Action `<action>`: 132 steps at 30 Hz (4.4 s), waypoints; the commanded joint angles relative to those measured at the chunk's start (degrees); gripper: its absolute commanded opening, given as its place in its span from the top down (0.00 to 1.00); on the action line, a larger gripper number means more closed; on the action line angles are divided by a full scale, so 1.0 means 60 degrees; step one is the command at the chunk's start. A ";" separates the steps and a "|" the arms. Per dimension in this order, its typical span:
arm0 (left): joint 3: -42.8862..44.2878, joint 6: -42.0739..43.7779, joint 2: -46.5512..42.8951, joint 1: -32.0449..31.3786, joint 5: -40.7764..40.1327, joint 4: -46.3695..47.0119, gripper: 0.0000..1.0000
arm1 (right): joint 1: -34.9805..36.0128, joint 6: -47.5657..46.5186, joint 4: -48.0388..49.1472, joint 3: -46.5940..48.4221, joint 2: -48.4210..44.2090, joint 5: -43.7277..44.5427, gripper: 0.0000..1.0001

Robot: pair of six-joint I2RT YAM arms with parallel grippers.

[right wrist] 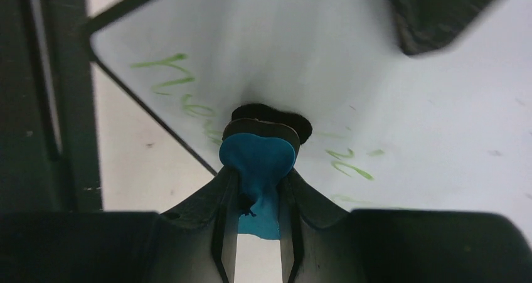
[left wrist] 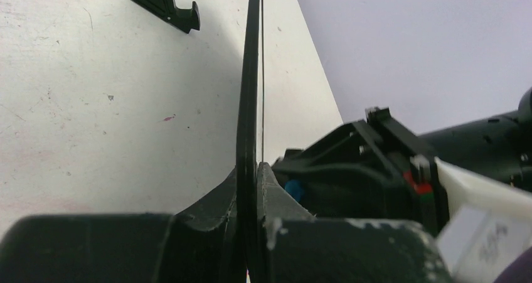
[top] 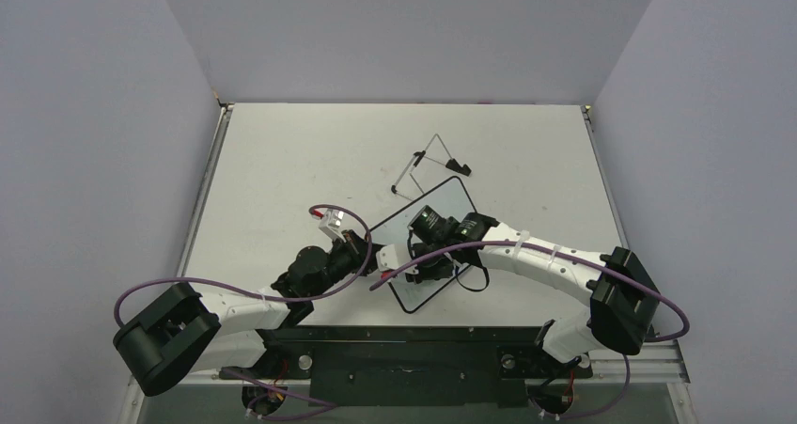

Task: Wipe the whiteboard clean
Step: Erase the whiteboard at the center of the board.

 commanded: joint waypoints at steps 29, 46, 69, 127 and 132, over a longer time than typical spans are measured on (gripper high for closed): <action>0.0350 -0.0242 -0.0648 -0.0010 0.0337 0.1093 1.00 | 0.0522 0.0557 0.1420 -0.0574 -0.0456 0.0770 1.00; 0.0287 -0.0308 -0.0696 -0.0022 0.0530 0.1031 1.00 | 0.0989 -0.0050 0.0496 -0.0307 -0.0293 0.0081 1.00; 0.0356 -0.0301 -0.0507 -0.0016 0.0751 0.1124 1.00 | -0.0388 0.1824 0.1784 0.0023 -0.0591 0.0738 1.00; 0.0320 -0.0112 -0.0023 0.0288 0.1558 0.1510 1.00 | -0.2099 0.1038 0.0978 -0.0508 -0.1379 -0.1993 1.00; 0.0283 -0.0135 -0.0177 0.0290 0.1546 0.1422 1.00 | -0.1026 0.0791 0.0962 -0.0539 -0.0813 -0.0509 1.00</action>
